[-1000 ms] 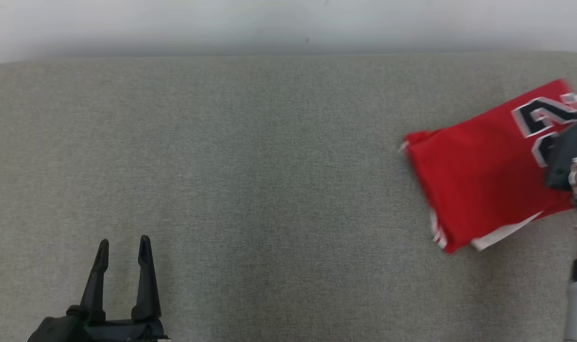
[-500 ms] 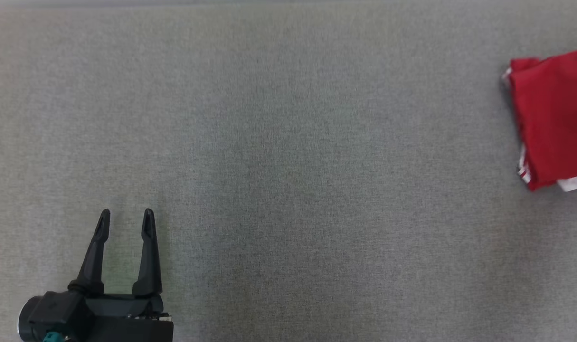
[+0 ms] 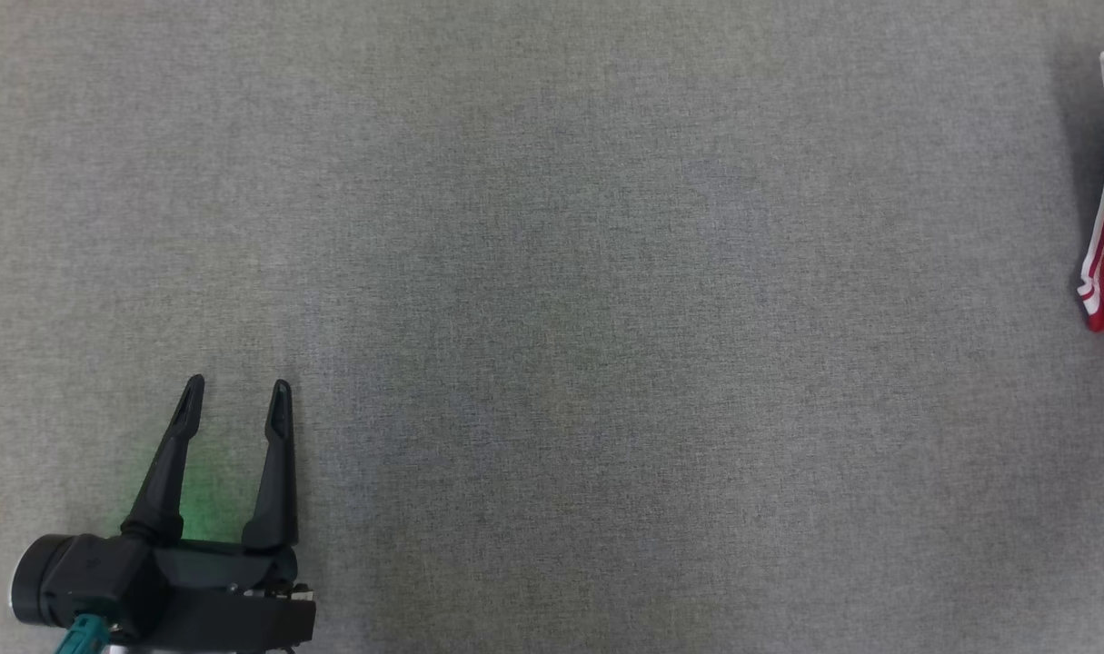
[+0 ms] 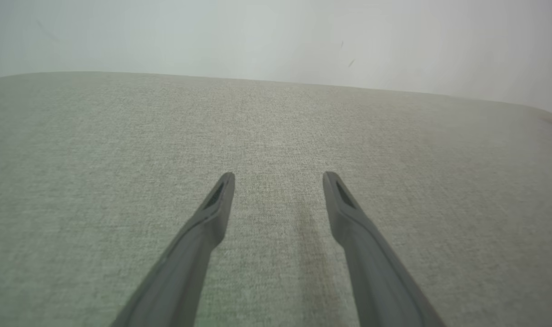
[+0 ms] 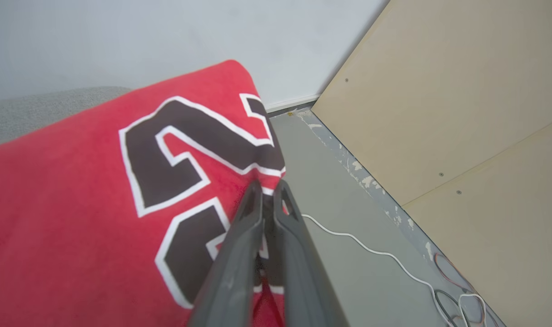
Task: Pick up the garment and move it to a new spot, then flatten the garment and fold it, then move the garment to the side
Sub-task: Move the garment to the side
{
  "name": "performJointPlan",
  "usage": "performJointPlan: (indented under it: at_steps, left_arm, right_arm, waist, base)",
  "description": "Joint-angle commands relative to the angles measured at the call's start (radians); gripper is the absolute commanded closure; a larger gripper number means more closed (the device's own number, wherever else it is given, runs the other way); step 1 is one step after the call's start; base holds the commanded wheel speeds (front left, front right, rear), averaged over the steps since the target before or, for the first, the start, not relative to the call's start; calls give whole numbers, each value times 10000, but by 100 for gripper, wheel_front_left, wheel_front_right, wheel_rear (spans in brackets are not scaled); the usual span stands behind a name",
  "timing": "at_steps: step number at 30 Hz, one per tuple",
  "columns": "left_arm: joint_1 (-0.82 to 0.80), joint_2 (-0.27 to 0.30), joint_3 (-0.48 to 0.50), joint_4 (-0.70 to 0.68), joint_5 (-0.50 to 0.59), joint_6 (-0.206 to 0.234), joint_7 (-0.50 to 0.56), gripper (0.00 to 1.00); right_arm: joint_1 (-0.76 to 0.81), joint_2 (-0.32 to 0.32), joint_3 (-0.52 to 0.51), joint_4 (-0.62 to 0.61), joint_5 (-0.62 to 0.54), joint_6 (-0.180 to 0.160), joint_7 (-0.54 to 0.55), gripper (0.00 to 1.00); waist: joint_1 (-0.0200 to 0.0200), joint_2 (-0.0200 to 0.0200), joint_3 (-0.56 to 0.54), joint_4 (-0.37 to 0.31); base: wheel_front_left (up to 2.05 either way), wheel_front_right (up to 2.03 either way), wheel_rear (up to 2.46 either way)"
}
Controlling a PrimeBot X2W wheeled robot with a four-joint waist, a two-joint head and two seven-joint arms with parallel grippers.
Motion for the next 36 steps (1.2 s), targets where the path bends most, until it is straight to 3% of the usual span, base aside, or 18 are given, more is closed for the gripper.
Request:
performJointPlan:
  at_steps: [1,3,5,6,10,16,21,27,36]
  left_arm:
    - [-112,111,-17,-23,-46,15,-31,0]
    - [-115,205,-34,-32,-56,15,-31,0]
    - [-130,294,-45,-33,-48,14,-31,0]
    - [-147,327,-50,-41,-38,14,-31,0]
    - [-251,476,-221,-256,20,14,-33,0]
    - [-5,307,-188,-636,-146,13,-33,0]
    - [280,-204,315,-1020,-465,13,-31,0]
    - [742,-694,754,-520,-582,15,-31,0]
    - [1562,-995,1314,149,-529,15,-31,0]
  right_arm:
    - [-7,17,-59,79,-102,0,-233,100]
    - [-60,68,-152,213,-231,0,-650,100]
    - [11,40,-3,324,-344,0,-1109,8]
    - [18,42,-30,357,-378,0,-1312,0]
    - [158,91,185,530,-553,0,-2124,0]
    - [523,469,596,554,-189,0,-2274,0]
    - [1409,329,1584,854,1337,1,-3262,0]
    - [2508,-195,3808,1630,3777,1,-5352,0]
    - [4779,1448,5597,954,4548,1,-6568,0]
  waist:
    - [-1,-2,75,-78]
    - [-1,-2,115,-118]
    - [-1,-2,129,-142]
    - [-1,-2,128,-153]
    - [-1,-2,-36,-215]
    - [-1,-2,-565,-227]
    - [-1,-2,-1409,-176]
    - [-1,-2,-2607,-154]
    - [-1,-2,-4322,128]
  base:
    - [0,0,0]
    - [0,0,0]
    - [0,0,0]
    - [0,0,0]
    - [0,0,0]
    - [0,0,0]
    - [0,0,0]
    - [0,0,0]
    - [0,0,0]
